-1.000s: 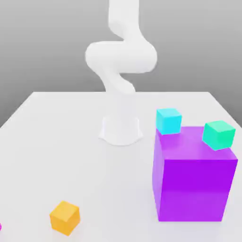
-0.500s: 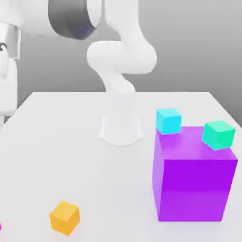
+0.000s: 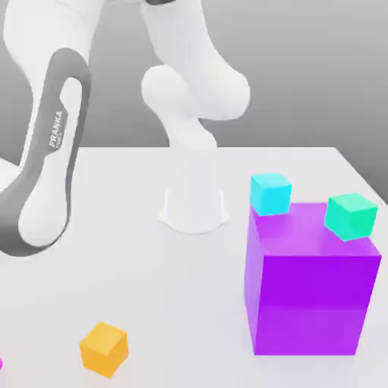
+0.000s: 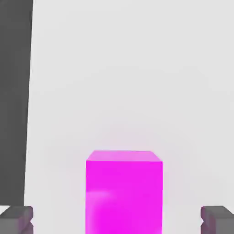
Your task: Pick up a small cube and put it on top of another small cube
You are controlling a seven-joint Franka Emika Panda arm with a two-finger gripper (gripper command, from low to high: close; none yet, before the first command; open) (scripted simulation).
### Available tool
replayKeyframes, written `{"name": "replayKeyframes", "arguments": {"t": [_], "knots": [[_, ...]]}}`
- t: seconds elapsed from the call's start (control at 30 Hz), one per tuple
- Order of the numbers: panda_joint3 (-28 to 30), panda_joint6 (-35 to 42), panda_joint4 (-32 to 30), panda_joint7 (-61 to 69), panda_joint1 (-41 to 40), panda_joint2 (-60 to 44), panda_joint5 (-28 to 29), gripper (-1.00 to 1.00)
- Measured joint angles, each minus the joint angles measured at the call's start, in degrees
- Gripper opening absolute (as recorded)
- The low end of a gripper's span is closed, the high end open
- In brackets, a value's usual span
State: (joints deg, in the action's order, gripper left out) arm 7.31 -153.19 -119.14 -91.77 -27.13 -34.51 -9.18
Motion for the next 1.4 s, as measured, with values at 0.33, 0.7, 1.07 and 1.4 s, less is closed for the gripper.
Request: {"name": "replayKeyframes", "arguments": {"t": [0.33, 0.7, 1.07, 1.4], "knots": [[0.94, 3.44, -1.13, -0.75, 0.67, 4.62, 0.98, -1.0], [-7.12, 15.77, -11.32, 15.92, 9.0, 27.59, 9.38, -1.0], [-12.75, 27.78, -22.2, 43.26, 22.43, 50.51, 7.48, -1.0], [-14.87, 38.91, -32.04, 69.84, 37.23, 71.52, 4.03, -1.0]]}}
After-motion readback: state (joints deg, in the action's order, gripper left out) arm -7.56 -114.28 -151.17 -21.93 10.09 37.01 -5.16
